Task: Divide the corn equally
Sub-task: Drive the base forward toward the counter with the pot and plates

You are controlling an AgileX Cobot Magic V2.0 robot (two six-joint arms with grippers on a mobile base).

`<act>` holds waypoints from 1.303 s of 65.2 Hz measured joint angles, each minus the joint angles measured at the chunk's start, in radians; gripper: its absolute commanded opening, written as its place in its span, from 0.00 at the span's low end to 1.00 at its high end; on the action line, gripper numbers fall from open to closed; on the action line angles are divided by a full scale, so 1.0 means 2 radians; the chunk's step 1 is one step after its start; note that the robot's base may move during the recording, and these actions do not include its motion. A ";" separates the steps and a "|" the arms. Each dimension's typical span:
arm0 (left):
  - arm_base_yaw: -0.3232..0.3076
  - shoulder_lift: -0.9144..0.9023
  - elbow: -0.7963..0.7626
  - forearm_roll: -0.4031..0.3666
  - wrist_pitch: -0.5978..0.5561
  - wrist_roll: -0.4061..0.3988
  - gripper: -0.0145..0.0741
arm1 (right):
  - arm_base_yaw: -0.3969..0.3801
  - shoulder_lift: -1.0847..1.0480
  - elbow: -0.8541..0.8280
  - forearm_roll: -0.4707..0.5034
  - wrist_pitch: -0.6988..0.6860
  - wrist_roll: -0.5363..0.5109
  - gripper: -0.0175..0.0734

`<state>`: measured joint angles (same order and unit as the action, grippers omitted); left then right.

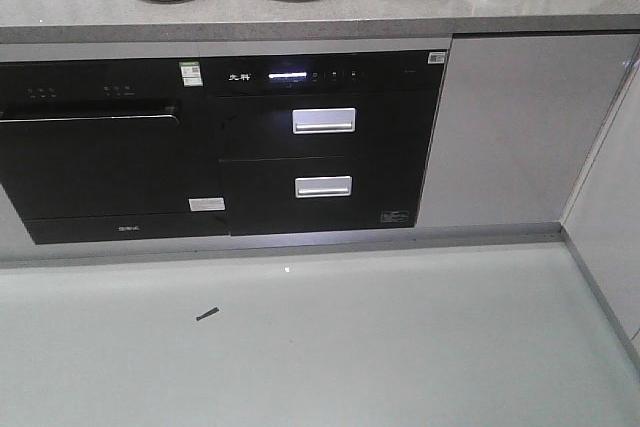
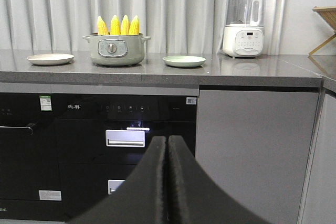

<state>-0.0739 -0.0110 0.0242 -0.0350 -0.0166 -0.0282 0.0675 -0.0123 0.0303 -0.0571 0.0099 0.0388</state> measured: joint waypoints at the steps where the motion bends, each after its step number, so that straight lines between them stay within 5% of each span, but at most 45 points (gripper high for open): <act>1: 0.000 0.000 0.000 0.000 0.000 0.000 0.16 | 0.000 0.000 0.000 0.000 0.000 0.000 0.19; 85: 0.000 0.000 0.000 0.000 0.000 0.000 0.16 | 0.000 0.000 0.000 0.000 0.000 0.000 0.19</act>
<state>-0.0739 -0.0110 0.0242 -0.0350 -0.0166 -0.0282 0.0675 -0.0123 0.0303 -0.0571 0.0099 0.0388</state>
